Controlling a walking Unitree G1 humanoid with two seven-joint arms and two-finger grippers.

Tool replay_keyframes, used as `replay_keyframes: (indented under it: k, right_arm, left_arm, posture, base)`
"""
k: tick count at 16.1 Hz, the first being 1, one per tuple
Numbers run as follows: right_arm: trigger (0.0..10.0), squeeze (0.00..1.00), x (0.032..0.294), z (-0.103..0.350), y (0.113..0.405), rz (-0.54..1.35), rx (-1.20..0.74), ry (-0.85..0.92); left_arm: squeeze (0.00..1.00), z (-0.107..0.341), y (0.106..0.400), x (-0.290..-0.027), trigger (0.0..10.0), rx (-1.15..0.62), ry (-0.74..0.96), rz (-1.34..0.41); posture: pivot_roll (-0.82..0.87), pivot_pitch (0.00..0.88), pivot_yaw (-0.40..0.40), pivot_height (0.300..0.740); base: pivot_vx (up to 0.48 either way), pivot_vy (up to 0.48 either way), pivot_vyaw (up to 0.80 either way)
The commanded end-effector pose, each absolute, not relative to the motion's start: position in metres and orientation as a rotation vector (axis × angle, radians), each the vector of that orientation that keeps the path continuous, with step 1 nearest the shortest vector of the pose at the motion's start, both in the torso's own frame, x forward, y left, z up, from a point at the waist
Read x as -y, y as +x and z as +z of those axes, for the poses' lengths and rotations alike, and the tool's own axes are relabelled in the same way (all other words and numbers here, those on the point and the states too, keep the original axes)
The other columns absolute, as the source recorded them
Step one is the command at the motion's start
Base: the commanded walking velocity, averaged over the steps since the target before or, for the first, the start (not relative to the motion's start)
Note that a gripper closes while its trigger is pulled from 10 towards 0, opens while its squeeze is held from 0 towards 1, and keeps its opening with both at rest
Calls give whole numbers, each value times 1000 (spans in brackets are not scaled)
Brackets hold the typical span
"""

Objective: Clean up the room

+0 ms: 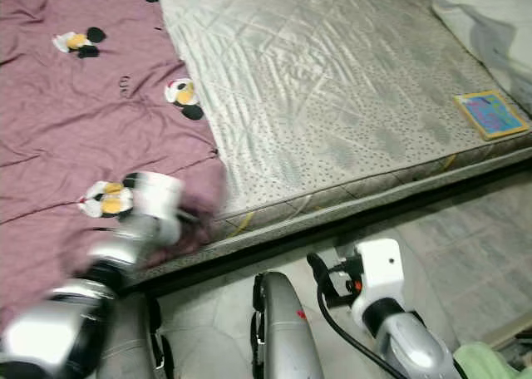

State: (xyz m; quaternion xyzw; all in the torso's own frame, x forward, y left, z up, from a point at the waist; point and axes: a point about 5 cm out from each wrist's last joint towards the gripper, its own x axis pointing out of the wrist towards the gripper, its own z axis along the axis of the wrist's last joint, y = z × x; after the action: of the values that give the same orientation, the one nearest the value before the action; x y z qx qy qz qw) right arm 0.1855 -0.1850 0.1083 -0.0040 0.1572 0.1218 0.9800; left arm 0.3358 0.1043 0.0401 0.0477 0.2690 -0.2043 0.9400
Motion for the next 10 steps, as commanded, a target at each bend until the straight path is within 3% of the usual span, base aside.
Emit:
replay_keyframes:
  k: [1,5,7,10]
  right_arm:
    - [10000,0,185,108,184,239,-328,-16]
    - [10000,0,181,106,195,243,-314,-8]
    - [10000,0,179,105,201,239,-301,-4]
    - [10000,0,174,104,210,234,-276,6]
  left_arm:
    - [0,29,324,-85,10000,-601,137,-550]
    - [0,5,282,-38,10000,-659,297,-946]
    - [0,-4,267,-31,10000,-667,342,-1030]
    - [0,3,270,-26,10000,-542,434,-1048]
  posture:
    - [-268,257,-102,609]
    - [-242,233,-86,609]
    - [-227,219,-75,609]
    - [-204,197,-59,609]
  base:
    - [0,0,0]
    - [0,0,0]
    - [0,0,0]
    - [0,0,0]
